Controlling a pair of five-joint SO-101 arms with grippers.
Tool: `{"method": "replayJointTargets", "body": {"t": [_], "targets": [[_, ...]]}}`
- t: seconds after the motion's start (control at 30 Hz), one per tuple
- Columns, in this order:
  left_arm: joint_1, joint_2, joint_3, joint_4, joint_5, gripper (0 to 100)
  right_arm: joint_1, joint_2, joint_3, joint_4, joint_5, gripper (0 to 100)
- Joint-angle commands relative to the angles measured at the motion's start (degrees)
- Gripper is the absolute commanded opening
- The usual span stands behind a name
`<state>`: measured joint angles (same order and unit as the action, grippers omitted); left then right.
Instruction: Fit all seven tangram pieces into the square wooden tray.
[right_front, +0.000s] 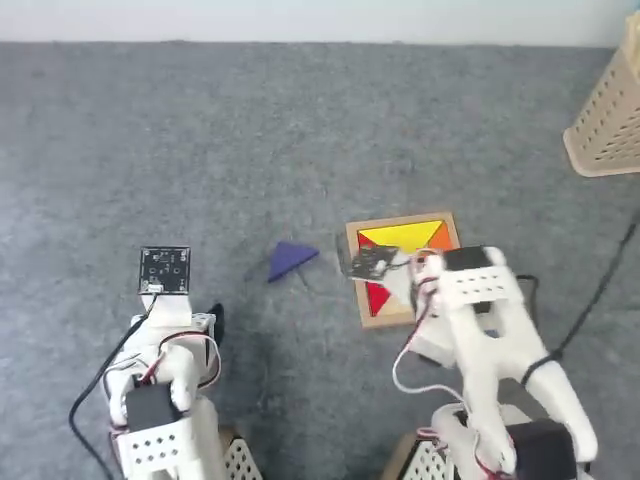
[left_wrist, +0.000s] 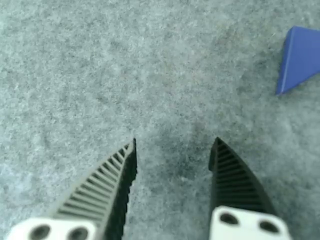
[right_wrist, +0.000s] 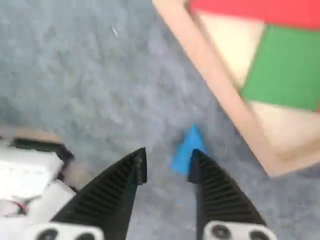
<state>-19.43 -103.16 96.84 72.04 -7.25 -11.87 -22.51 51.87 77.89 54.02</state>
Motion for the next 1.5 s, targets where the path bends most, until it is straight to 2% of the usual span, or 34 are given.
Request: {"method": "replayJointTargets", "body": {"t": [0.0,0.2,0.37,0.57,0.8,1.0,1.13,1.3,1.47], "targets": [[-0.26,-0.97,-0.22,0.35,0.44,23,6.73,-0.66,-2.90,1.89,9.41,22.9],[-0.26,-0.97,-0.22,0.35,0.44,23,13.93,-0.04,-2.46,-0.48,18.90,24.1],[-0.26,-0.97,-0.22,0.35,0.44,23,15.43,-0.57,4.40,-7.16,29.10,24.2],[-0.26,-0.97,-0.22,0.35,0.44,23,13.58,-0.48,10.02,-15.25,29.71,24.2],[-0.26,-0.97,-0.22,0.35,0.44,23,10.68,-0.57,10.90,-15.60,29.45,24.2],[-0.26,-0.97,-0.22,0.35,0.44,23,9.01,-0.66,10.29,-16.13,21.98,23.9],[-0.26,-0.97,-0.22,0.35,0.44,23,4.35,-0.66,10.29,-16.13,12.48,23.6],[-0.26,-0.97,-0.22,0.35,0.44,23,-1.45,-0.66,10.20,-16.04,6.51,17.9],[-0.26,-0.97,-0.22,0.35,0.44,23,-4.18,-0.66,10.11,-16.04,0.26,21.6]]}}
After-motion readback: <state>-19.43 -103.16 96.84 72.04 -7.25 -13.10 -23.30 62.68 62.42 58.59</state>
